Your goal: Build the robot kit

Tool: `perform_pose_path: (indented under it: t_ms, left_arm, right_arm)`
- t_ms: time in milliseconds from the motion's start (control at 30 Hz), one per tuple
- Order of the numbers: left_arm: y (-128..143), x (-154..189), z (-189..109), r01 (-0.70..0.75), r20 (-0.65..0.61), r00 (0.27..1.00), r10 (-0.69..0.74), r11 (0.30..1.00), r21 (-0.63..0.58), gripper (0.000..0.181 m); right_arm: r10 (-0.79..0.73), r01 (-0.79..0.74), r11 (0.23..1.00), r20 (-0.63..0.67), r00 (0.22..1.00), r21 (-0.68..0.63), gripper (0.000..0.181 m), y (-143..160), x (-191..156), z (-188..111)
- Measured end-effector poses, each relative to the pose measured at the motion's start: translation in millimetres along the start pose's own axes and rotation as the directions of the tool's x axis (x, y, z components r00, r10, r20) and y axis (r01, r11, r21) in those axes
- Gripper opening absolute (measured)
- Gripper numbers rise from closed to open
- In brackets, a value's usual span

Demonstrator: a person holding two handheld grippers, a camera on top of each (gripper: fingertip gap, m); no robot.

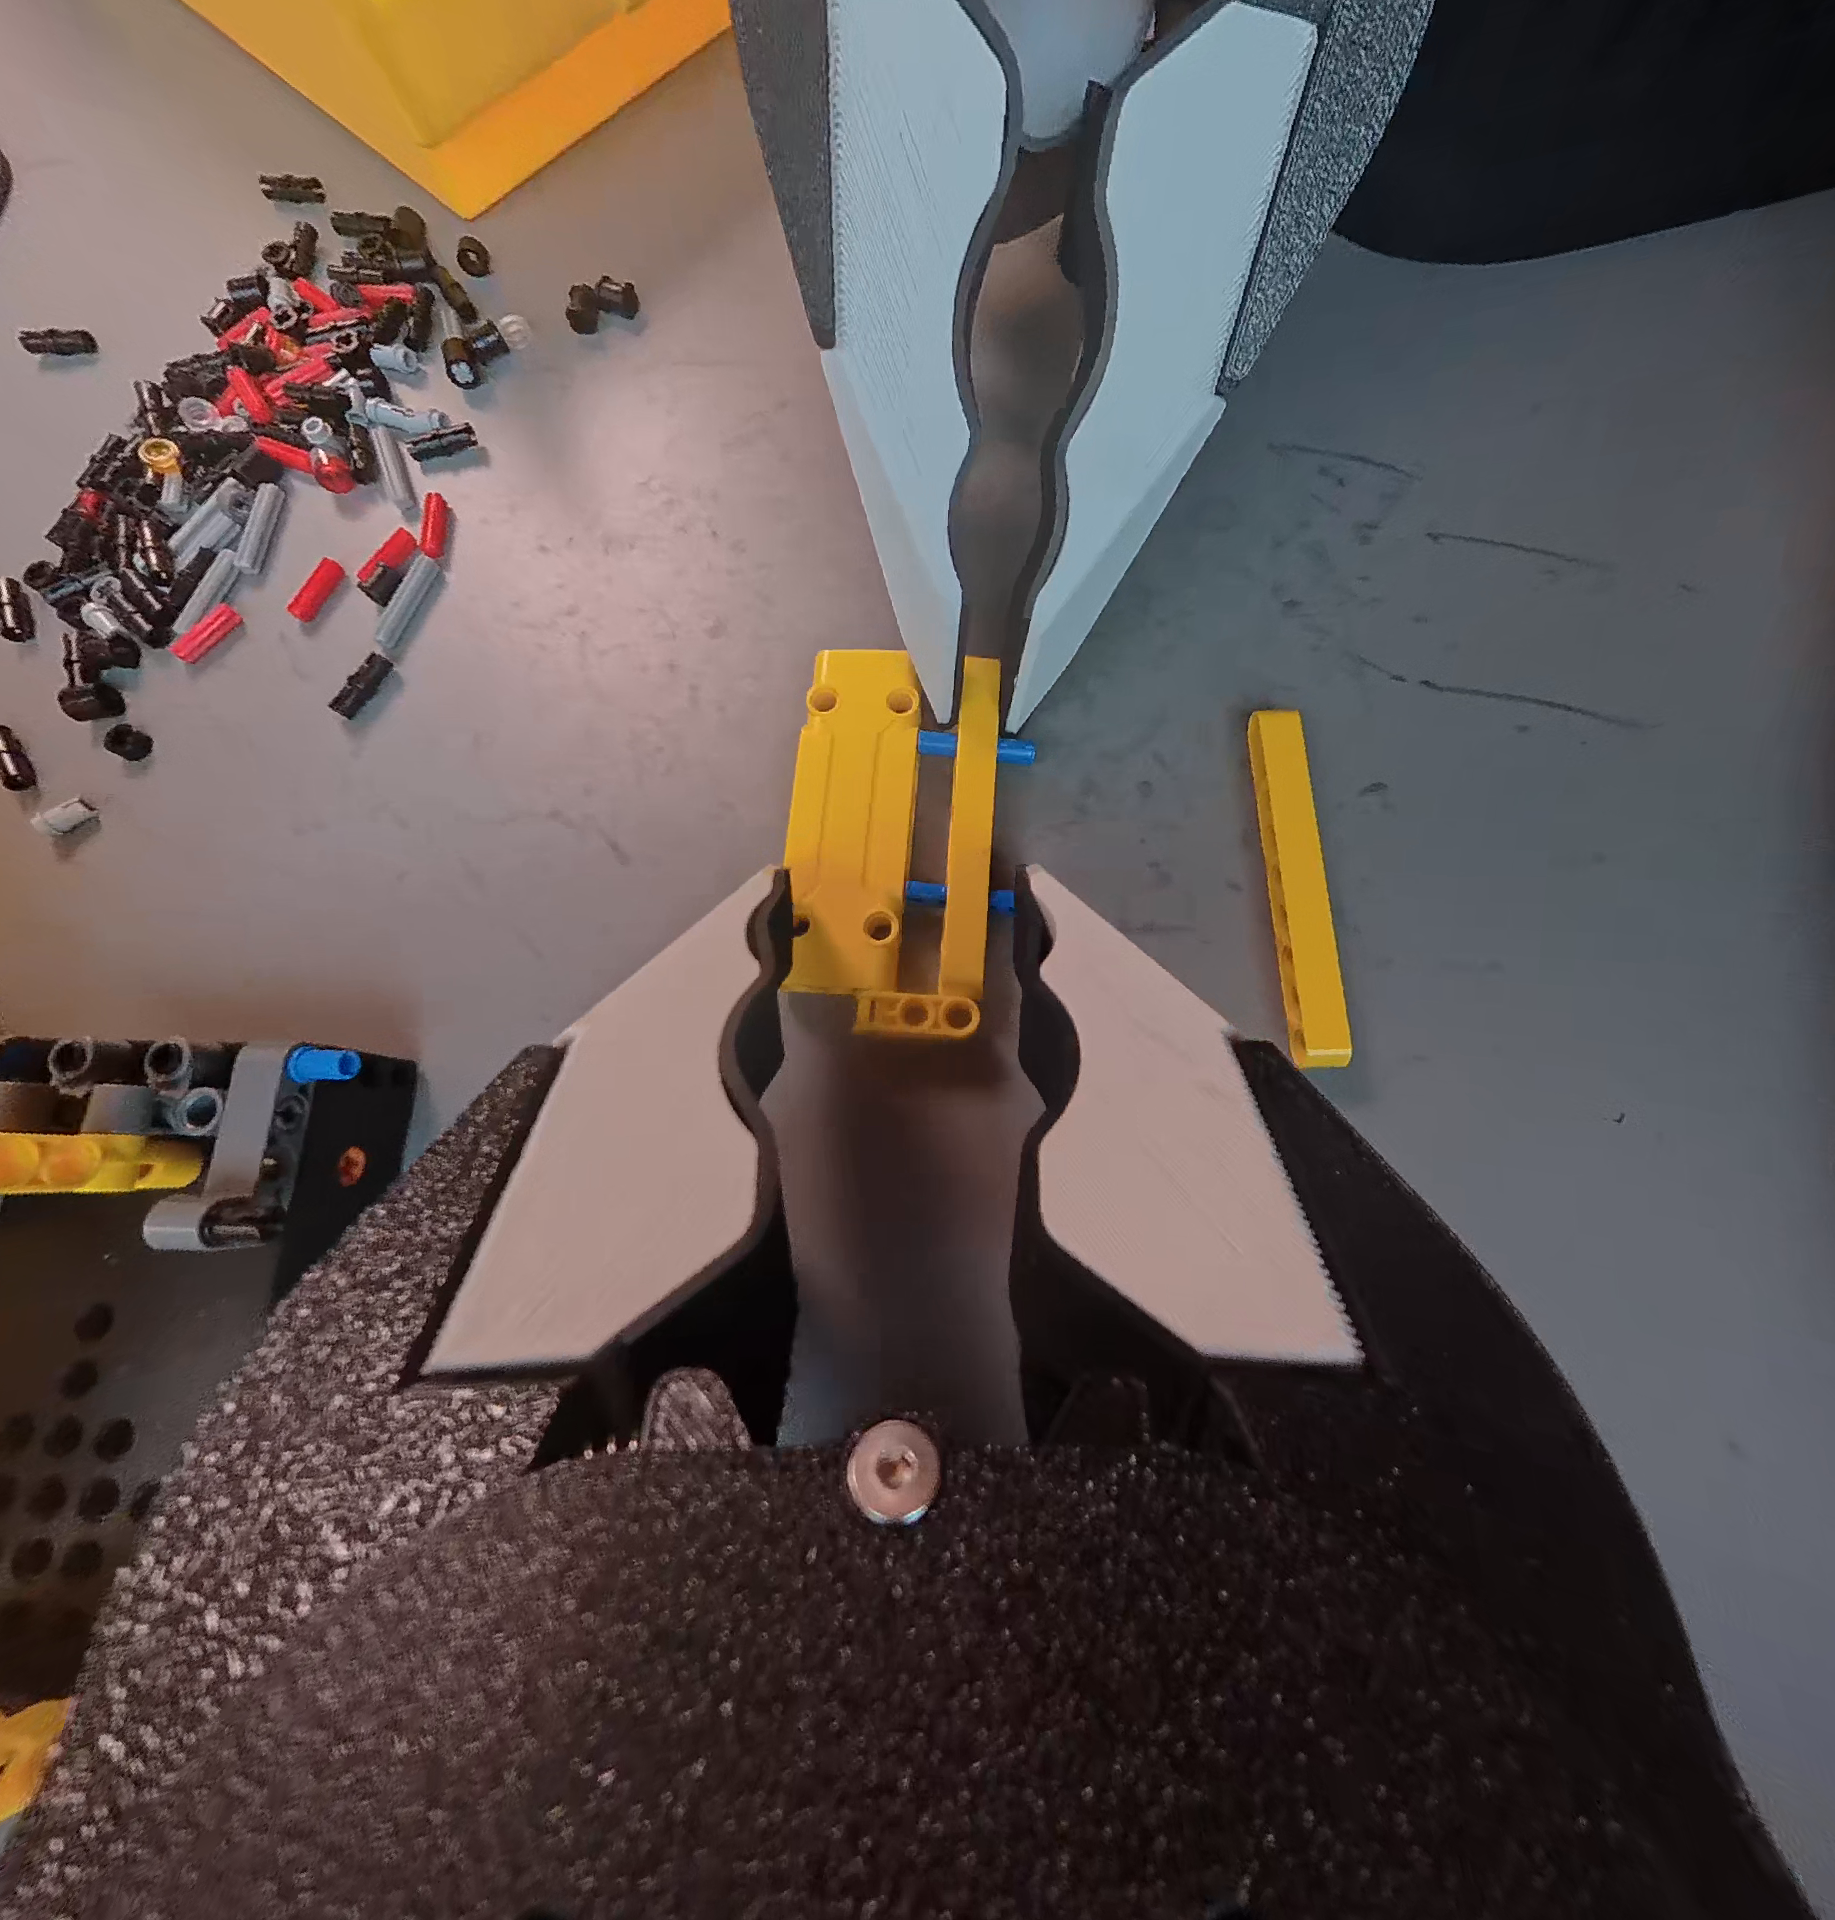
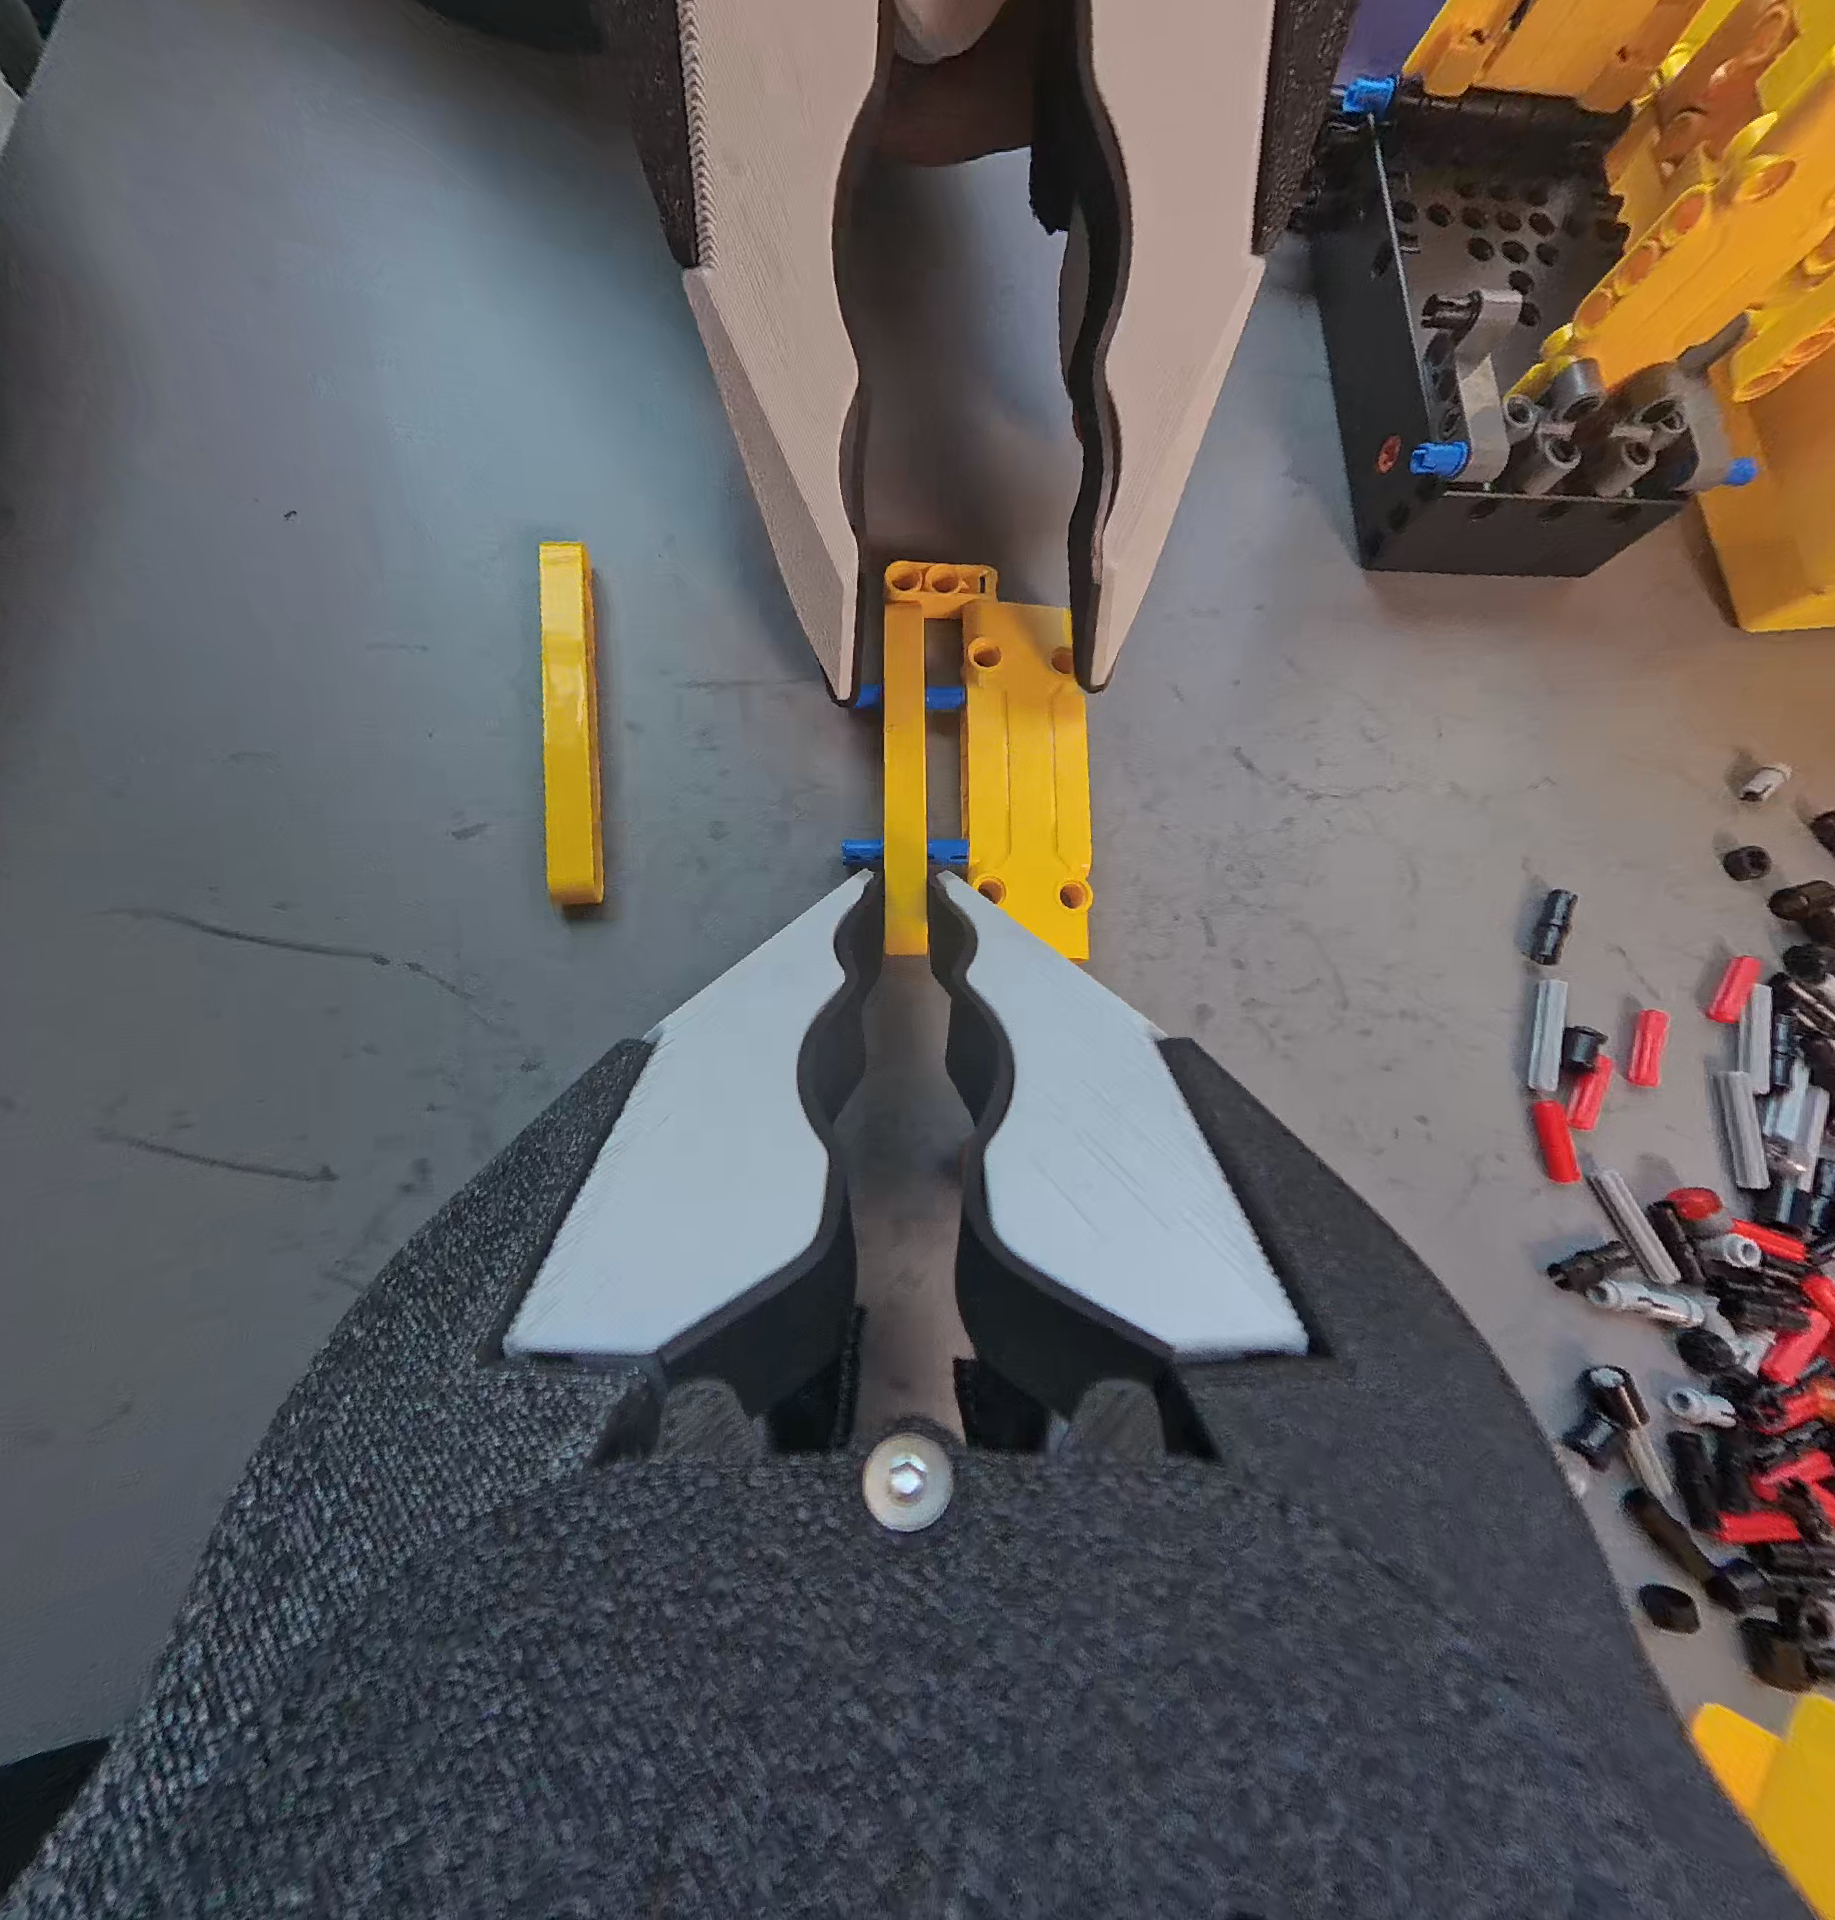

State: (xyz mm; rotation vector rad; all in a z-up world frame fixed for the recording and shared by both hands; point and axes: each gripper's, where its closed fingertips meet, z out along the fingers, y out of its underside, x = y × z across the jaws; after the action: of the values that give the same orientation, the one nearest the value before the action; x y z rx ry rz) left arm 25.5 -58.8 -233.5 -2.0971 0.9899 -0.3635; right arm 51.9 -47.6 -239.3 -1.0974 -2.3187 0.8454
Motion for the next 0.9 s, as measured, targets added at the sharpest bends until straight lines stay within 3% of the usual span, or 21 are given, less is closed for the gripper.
perform_pose_path:
  t_ms: [533, 900]
  left_arm:
    - [3.1, -4.9, 6.4, -0.003, -0.051, 0.999, 0.001, 1.000, -0.028, 0.047]
    - [4.3, -0.1, 1.6, 0.009, -0.126, 0.992, -0.011, 1.000, -0.015, 0.046]
  right_arm:
    - [0.112, -0.112, 0.993, 0.014, 0.994, -0.045, 0.008, 1.7, 3.6, 0.8]
    - [0.094, -0.094, 0.994, -0.002, 0.996, -0.055, 0.008, 1.7, 3.6, 0.6]
